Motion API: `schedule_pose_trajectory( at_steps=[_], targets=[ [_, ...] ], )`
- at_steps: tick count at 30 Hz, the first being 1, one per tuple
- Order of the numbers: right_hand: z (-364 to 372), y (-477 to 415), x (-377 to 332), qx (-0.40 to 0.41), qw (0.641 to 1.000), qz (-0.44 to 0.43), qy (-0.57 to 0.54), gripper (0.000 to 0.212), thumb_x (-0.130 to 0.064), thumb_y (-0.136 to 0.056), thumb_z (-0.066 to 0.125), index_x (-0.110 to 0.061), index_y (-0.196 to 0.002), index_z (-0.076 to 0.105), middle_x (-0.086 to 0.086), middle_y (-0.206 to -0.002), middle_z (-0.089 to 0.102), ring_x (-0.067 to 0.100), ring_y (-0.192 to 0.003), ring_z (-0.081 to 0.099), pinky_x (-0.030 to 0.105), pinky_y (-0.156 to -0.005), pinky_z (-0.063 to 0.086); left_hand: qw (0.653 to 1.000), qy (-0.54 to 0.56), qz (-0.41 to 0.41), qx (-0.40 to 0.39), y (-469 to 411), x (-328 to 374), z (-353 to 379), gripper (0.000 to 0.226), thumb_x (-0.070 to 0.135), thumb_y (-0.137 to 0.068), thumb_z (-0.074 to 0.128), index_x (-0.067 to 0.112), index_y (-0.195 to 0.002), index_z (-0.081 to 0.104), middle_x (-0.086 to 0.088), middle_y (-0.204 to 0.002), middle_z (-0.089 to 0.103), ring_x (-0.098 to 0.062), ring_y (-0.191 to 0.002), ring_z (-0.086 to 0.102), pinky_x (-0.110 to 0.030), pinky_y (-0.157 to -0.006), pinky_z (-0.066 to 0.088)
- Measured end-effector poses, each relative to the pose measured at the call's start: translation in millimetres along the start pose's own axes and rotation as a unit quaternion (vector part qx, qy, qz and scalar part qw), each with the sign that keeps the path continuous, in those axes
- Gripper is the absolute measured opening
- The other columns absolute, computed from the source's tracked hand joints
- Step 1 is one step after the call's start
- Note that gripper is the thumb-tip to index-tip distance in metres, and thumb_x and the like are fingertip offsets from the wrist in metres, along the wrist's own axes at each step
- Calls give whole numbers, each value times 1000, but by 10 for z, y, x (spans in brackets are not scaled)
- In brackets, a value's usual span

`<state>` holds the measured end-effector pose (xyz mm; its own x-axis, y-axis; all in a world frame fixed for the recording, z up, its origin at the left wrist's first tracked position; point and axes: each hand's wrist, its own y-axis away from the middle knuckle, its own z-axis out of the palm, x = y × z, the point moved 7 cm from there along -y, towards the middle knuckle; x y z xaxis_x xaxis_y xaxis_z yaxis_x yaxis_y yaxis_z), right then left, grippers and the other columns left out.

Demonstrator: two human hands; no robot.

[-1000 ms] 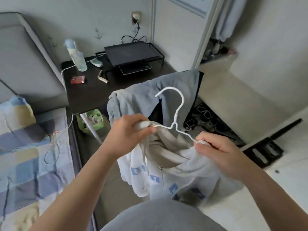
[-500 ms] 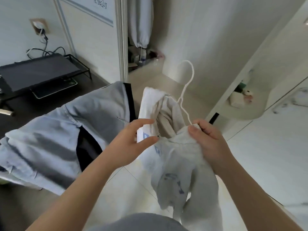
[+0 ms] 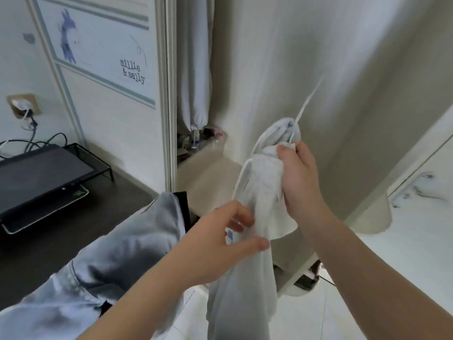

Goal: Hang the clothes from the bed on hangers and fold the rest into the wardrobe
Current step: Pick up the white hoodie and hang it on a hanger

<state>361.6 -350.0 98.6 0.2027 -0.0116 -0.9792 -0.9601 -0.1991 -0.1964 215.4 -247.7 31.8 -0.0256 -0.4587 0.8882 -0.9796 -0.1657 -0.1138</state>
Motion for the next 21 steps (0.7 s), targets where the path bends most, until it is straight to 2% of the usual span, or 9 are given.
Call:
schedule_pose_trajectory(
  at_steps=[3, 6, 8, 11, 15, 19, 21],
  targets=[
    [250, -384, -377, 19, 999, -40, -5, 13, -26, -90, 52, -13, -90, 52, 5, -83, 51, 19, -76, 52, 37, -71, 46, 999, -35, 39, 6, -383, 99, -405, 34, 65, -76, 68, 45, -100, 57, 29, -106, 62, 9, -99, 59, -19, -85, 50],
    [478, -739, -768, 28, 996, -88, -3, 15, -23, -91, 51, -18, -77, 46, -9, -63, 52, 9, -61, 52, 28, -60, 45, 993, -57, 99, 23, -739, 279, -854, 21, 55, -82, 69, 45, -91, 54, 28, -102, 62, 5, -93, 61, -10, -74, 45],
    [618, -950, -1033, 40, 992, -116, 6, 22, -20, -93, 50, -20, -73, 43, -15, -55, 48, 6, -54, 49, 25, -55, 43, 986, -77, 142, 35, -966, 452, -1137, 21, 47, -85, 71, 40, -85, 51, 22, -95, 63, 1, -87, 62, -11, -69, 42],
    [851, -1250, -1441, 38, 988, -145, 18, 23, -18, -94, 50, -18, -72, 42, -7, -63, 48, 11, -61, 49, 30, -60, 42, 975, -109, 188, 55, -1266, 731, -1524, 24, 41, -86, 71, 35, -83, 48, 16, -85, 60, -4, -80, 61, -25, -70, 48],
    [1081, -1670, -1944, 35, 983, -182, 20, 25, -20, -96, 51, -18, -73, 41, -3, -70, 46, 16, -70, 49, 33, -68, 42, 953, -168, 235, 85, -1640, 1059, -1946, 24, 46, -87, 69, 35, -85, 47, 15, -84, 59, -3, -81, 62, -33, -67, 52],
    [1186, -2108, -2404, 35, 971, -235, 24, 20, -21, -96, 51, -16, -79, 42, 2, -73, 44, 15, -71, 46, 33, -68, 40, 940, -190, 262, 113, -2038, 1341, -2301, 22, 46, -90, 66, 31, -88, 50, 13, -85, 62, -6, -80, 63, -40, -72, 55],
    [1221, -2335, -2628, 31, 964, -264, 32, 23, -23, -96, 51, -17, -77, 40, -1, -69, 42, 9, -62, 44, 29, -63, 38, 933, -201, 271, 128, -2247, 1479, -2427, 20, 46, -91, 65, 30, -89, 52, 11, -85, 63, -8, -78, 64, -41, -72, 55]
  ],
)
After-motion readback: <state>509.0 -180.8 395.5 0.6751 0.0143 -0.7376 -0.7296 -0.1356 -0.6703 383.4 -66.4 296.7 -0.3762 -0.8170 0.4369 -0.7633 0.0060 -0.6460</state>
